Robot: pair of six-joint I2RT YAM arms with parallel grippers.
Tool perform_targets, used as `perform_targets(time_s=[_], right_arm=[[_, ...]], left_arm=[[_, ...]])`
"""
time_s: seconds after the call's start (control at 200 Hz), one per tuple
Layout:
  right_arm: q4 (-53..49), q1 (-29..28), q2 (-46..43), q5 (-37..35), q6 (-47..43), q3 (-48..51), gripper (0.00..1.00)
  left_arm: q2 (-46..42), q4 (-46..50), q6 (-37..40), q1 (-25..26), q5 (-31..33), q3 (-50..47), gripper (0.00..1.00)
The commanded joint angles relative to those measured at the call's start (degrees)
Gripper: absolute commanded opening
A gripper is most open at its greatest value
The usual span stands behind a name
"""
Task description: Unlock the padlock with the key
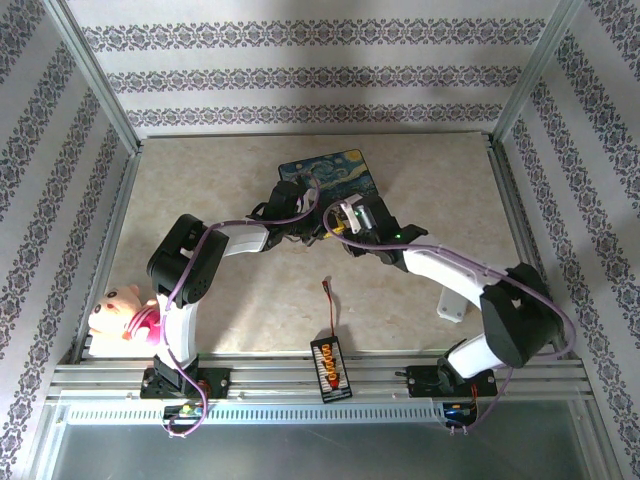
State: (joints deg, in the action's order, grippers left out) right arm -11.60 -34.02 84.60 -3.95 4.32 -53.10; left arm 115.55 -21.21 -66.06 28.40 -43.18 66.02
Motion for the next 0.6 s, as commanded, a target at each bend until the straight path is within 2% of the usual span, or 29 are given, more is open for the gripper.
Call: perform_targets(time_s=[0.0, 0.595], right_arm=[[-0.76, -0.32, -1.04, -2.08, 0.18, 0.99, 0.29], [-0.33, 0.14, 7.37, -1.46, -0.71, -4.48, 0.29]], left_arm=[[5.36, 11.41, -9.18, 0.16, -3.8, -3.57, 0.0], [4.42, 11.02, -8.92, 0.16, -3.77, -5.42, 0.0]])
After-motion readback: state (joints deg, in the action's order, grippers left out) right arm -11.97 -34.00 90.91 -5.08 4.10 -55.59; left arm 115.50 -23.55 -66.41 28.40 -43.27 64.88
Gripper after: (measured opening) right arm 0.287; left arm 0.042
